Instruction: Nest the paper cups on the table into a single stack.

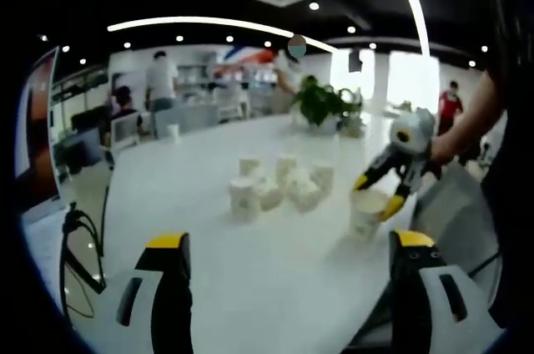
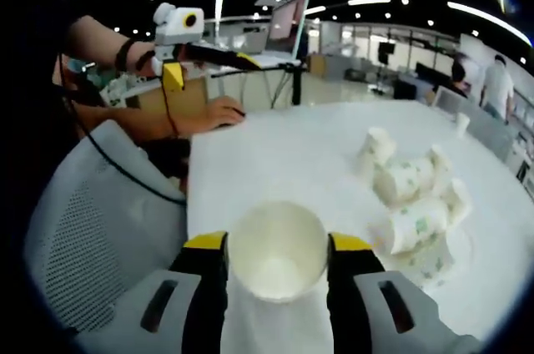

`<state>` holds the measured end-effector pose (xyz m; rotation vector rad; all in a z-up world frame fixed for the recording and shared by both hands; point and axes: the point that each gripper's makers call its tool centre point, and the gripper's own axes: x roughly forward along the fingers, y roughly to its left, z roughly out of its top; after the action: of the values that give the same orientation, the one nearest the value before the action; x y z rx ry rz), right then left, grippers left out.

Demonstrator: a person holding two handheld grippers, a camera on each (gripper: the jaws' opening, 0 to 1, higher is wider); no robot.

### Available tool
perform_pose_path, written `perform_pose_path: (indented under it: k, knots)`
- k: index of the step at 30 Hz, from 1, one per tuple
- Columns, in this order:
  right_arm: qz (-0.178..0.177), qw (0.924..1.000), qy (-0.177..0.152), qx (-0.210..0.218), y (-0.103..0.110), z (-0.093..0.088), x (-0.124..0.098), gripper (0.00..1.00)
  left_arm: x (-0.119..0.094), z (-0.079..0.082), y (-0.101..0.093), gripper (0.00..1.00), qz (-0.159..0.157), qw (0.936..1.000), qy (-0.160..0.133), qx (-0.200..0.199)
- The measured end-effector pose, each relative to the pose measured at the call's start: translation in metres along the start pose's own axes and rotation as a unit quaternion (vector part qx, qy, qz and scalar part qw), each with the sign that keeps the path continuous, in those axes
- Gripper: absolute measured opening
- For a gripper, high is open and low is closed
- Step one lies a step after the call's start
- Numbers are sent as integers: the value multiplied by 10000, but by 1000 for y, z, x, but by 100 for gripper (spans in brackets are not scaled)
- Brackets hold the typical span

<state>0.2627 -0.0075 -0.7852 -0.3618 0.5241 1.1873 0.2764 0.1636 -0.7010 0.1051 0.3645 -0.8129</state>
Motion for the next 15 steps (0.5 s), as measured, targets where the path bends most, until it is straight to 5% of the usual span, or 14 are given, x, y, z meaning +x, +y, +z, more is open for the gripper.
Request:
perform_pose_path:
  k: [15]
  knots:
    - [44, 10000, 28, -35, 1, -10, 5, 43, 3, -1, 3, 99, 37, 10000, 17, -36]
